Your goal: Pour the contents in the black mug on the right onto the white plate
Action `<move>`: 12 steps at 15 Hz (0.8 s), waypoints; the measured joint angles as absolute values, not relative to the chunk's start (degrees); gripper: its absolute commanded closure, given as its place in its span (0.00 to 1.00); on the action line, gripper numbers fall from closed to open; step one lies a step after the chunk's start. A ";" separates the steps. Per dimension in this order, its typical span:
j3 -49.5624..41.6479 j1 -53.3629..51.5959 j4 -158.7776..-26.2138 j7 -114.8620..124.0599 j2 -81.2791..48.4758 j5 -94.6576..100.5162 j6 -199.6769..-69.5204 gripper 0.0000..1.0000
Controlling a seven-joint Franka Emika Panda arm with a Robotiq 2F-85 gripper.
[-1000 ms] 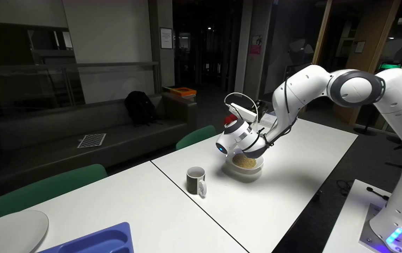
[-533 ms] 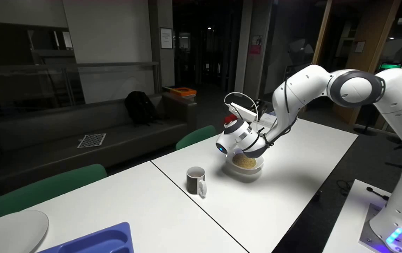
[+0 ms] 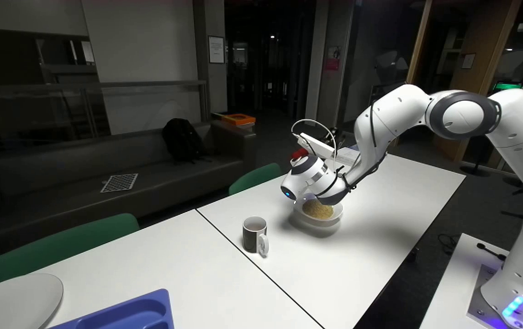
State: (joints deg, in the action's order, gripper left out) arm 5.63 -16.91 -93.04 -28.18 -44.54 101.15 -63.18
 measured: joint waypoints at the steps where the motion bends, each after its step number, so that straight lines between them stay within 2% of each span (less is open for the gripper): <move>1: 5.63 -16.91 -93.04 -27.69 -44.54 101.15 -63.30 0.95; 2: 5.82 -16.96 -92.70 -27.39 -44.60 101.12 -63.32 0.80; 12: 6.76 -17.35 -90.05 -27.40 -45.23 100.89 -63.33 0.80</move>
